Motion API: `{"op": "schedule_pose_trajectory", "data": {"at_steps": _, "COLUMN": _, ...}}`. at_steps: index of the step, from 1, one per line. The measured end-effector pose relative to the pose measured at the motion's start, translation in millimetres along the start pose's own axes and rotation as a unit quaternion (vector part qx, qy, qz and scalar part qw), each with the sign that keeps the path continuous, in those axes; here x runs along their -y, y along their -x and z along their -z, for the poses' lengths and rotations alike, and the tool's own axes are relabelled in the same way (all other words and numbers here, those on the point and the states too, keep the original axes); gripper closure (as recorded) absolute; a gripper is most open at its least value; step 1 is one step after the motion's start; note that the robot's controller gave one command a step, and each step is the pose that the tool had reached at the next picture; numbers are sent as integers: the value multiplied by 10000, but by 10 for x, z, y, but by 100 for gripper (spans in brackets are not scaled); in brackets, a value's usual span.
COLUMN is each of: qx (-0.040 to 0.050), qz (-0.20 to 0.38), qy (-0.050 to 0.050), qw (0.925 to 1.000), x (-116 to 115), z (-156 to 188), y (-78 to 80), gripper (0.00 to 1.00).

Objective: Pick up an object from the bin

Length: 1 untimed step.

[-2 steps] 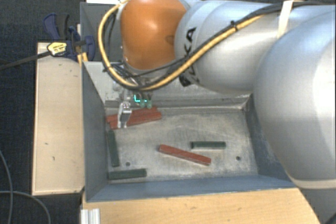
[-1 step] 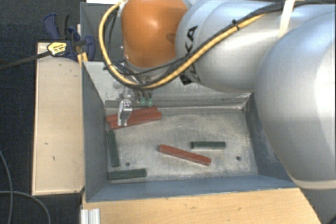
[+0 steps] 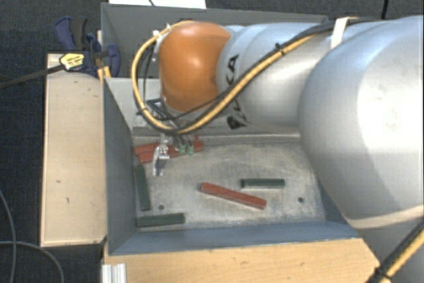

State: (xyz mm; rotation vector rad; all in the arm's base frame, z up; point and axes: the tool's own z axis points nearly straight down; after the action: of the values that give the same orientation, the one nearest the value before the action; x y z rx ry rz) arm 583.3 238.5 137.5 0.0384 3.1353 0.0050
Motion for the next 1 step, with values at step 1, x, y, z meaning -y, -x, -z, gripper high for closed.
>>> {"op": "schedule_pose_trajectory", "data": {"at_steps": 1, "qx": -33, "qz": 863, "qy": -13, "qw": 9963, "x": 99, "z": -336, "y": 34, "gripper": 0}}
